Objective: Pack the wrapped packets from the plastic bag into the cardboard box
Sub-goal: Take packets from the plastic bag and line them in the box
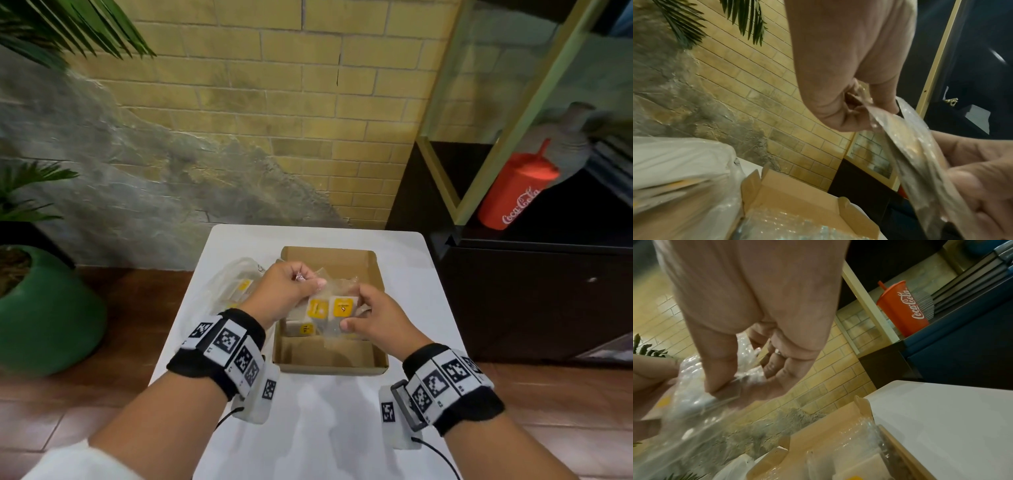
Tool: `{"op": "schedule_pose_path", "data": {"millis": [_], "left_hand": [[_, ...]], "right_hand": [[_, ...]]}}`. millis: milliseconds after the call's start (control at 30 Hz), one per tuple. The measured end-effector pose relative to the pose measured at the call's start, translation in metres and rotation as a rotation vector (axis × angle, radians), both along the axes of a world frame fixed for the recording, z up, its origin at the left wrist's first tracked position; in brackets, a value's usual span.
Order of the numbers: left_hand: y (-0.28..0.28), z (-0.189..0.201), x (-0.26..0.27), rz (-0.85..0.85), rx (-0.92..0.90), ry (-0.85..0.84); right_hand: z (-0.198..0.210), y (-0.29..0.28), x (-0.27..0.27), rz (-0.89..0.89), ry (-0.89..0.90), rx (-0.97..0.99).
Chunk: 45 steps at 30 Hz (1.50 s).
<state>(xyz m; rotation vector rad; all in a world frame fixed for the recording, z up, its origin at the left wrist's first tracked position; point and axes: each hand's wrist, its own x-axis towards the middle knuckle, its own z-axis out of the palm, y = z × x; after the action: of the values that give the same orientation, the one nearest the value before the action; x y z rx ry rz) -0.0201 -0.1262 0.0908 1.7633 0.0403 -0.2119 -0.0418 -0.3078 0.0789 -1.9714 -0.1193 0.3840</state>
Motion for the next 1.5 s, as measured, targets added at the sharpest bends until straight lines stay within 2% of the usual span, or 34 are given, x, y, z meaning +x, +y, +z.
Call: {"op": "schedule_pose_path", "data": {"millis": [133,267,400,500,533,600,667,700,767,867,933,1033,1133,1233,1300,1400,1500], "left_hand": [[-0.018,0.003,0.001,0.023,-0.108,0.03],[-0.027,0.006,0.002,0.07,-0.428,0.203],[-0.033,-0.001,-0.003,-0.039,-0.25,0.215],[-0.028,-0.007,0.0,0.012,-0.137,0.188],[-0.024,-0.011,0.003,0.048,-0.09,0.174],[-0.014,-0.021,0.009,0.117,0.057,0.147],[-0.005,-0.03,0.011,0.131,0.179,0.144],[-0.003,-0.032,0.01,0.115,0.212,0.141],[-0.002,-0.037,0.007,0.071,0.234,0.128],[-0.009,-0.042,0.003,0.017,0.15,0.161],[-0.016,-0.046,0.002,-0.013,0.057,0.185],[-0.017,-0.051,0.005,-0.054,0.075,0.151],[-0.006,-0.057,0.01,-0.102,0.232,0.124],[0.0,-0.061,0.013,-0.179,0.579,0.098],[-0.003,-0.063,0.011,-0.306,0.818,0.041],[-0.01,-0.071,0.009,-0.453,1.012,-0.02],[-0.011,-0.079,0.009,-0.534,1.182,-0.009]], "right_hand": [[-0.005,-0.004,0.001,-0.062,0.013,0.029],[-0.007,-0.011,0.004,-0.181,0.041,0.227],[-0.008,-0.013,0.007,-0.196,0.076,0.34],[-0.012,-0.015,0.01,-0.247,0.083,0.368],[-0.016,-0.018,0.013,-0.275,0.074,0.334],[-0.025,-0.026,0.018,-0.302,0.008,0.134],[-0.033,-0.032,0.02,-0.253,-0.025,-0.058],[-0.036,-0.034,0.02,-0.213,-0.007,-0.094],[-0.036,-0.03,0.016,-0.129,0.04,-0.091],[-0.039,-0.018,0.013,-0.064,0.08,-0.019],[-0.043,-0.01,0.012,-0.108,0.101,0.058],[-0.048,-0.006,0.013,-0.218,0.142,0.171],[-0.054,-0.015,0.018,-0.346,0.11,0.135],[-0.054,-0.03,0.023,-0.425,0.051,0.04],[-0.054,-0.036,0.025,-0.426,0.03,0.028],[-0.055,-0.04,0.026,-0.385,0.006,-0.032],[-0.058,-0.041,0.024,-0.292,-0.014,-0.111]]}}
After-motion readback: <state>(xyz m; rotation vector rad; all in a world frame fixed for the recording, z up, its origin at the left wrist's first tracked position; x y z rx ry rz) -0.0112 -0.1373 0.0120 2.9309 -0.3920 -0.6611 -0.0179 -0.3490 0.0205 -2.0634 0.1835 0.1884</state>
